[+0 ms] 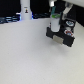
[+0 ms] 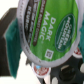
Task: Open the kcup holder, insert the kcup into the holder, and close the kcup holder
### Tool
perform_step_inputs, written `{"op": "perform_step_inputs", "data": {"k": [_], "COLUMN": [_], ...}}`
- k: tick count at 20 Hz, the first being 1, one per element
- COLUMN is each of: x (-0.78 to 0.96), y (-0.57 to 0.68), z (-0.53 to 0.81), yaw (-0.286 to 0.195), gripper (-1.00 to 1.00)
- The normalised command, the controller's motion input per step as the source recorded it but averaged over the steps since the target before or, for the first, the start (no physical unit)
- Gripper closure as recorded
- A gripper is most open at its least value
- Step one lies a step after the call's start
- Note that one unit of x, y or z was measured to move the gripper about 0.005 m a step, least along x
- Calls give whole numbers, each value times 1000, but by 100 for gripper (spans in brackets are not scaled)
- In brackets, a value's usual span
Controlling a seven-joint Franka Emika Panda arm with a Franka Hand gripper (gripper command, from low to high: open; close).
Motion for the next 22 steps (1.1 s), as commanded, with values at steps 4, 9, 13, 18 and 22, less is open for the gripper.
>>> {"op": "perform_step_inputs", "data": {"k": [4,9,13,18,22], "x": [-225,-251,-318,-333,-329], "y": [555,528,486,441,417], "z": [15,-16,-19,-10,10], "yaw": [75,76,96,97,108], "gripper": [100,100,100,100,100]}}
